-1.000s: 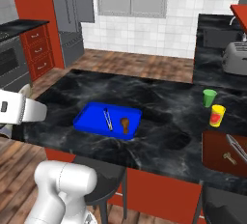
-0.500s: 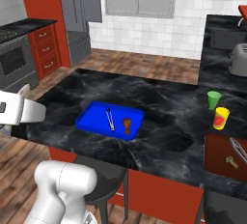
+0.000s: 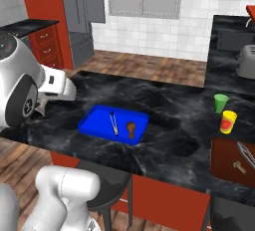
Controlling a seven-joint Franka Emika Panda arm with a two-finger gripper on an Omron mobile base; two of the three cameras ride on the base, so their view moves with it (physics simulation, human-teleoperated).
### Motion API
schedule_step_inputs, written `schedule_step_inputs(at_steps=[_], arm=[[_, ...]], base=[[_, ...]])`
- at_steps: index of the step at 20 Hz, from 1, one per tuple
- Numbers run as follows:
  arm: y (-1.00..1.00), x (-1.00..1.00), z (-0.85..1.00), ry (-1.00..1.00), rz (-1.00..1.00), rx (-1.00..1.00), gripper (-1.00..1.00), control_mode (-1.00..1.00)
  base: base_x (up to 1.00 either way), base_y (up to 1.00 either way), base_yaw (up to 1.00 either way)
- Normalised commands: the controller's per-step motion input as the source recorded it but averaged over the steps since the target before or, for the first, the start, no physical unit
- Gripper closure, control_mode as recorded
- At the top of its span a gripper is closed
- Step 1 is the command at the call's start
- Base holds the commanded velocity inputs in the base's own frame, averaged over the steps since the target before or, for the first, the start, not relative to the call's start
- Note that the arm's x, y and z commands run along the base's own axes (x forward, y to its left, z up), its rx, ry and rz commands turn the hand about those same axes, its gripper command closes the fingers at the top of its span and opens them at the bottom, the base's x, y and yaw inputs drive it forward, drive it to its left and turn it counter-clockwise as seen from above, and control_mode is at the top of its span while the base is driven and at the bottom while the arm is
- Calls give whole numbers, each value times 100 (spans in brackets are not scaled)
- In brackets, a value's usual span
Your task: Gather the potato and mushroom from the fridge and place them on a tray on the dining counter. Then gather the fish and chicken drumstick from the fridge and place them on the other tray.
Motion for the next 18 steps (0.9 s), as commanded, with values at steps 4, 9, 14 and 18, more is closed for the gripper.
schedule_step_inputs(at_steps=[4,9,14,18], arm=[[0,87,-37,28,2,-1,100,-100],[0,28,-50,14,0,-7,100,-100],[1,34,-62,8,0,-12,100,-100],[1,36,-59,1,0,-8,100,-100]], base=[[0,0,0],[0,0,0],[0,0,0],[0,0,0]])
